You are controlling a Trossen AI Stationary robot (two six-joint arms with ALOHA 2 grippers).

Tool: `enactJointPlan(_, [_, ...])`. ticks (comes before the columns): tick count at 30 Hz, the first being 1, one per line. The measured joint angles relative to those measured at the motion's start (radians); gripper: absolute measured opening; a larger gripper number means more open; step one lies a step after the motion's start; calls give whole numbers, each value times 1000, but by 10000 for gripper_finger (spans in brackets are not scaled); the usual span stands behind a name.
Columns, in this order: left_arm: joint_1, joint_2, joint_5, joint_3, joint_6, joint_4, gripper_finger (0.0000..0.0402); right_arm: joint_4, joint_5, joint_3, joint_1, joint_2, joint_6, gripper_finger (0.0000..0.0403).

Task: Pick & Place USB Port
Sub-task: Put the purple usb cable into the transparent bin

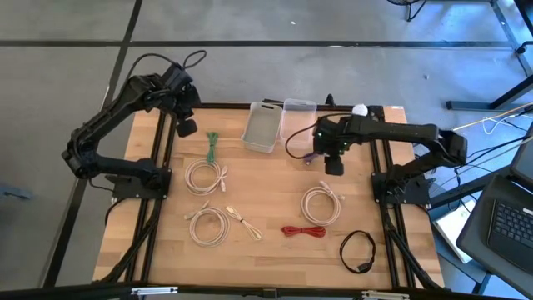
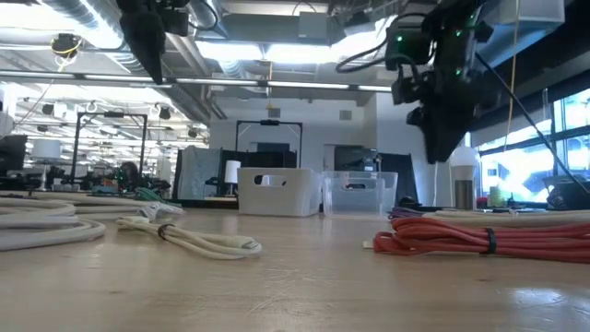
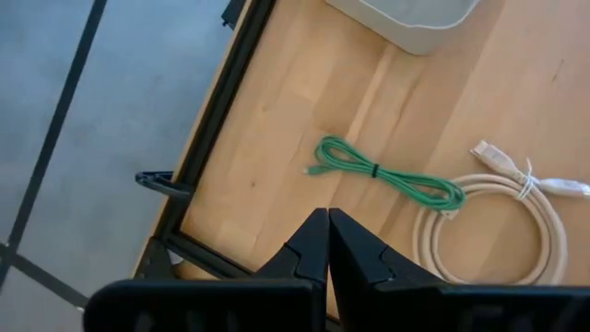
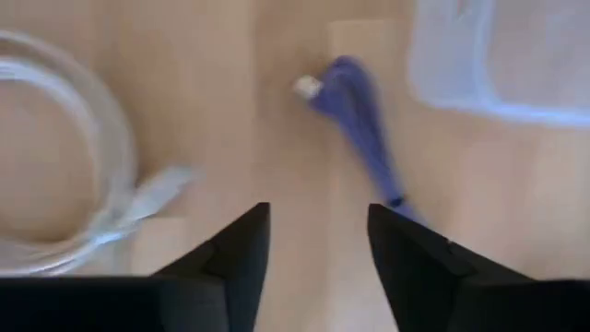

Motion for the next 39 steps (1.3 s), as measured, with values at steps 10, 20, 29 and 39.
enactJointPlan(10, [26,-5,-1,0,17,5,3,76,58,-11,-64,149,-25,190])
enactJointPlan(20, [26,-5,0,0,29,5,3,148,-20,-14,-107,266,-51,143])
enactJointPlan(29, [26,-5,-1,0,29,5,2,289,-39,-139,-125,260,14,105])
enactJointPlan(39, [26,-5,-1,0,29,20,2,199,6,-129,-119,186,199,4])
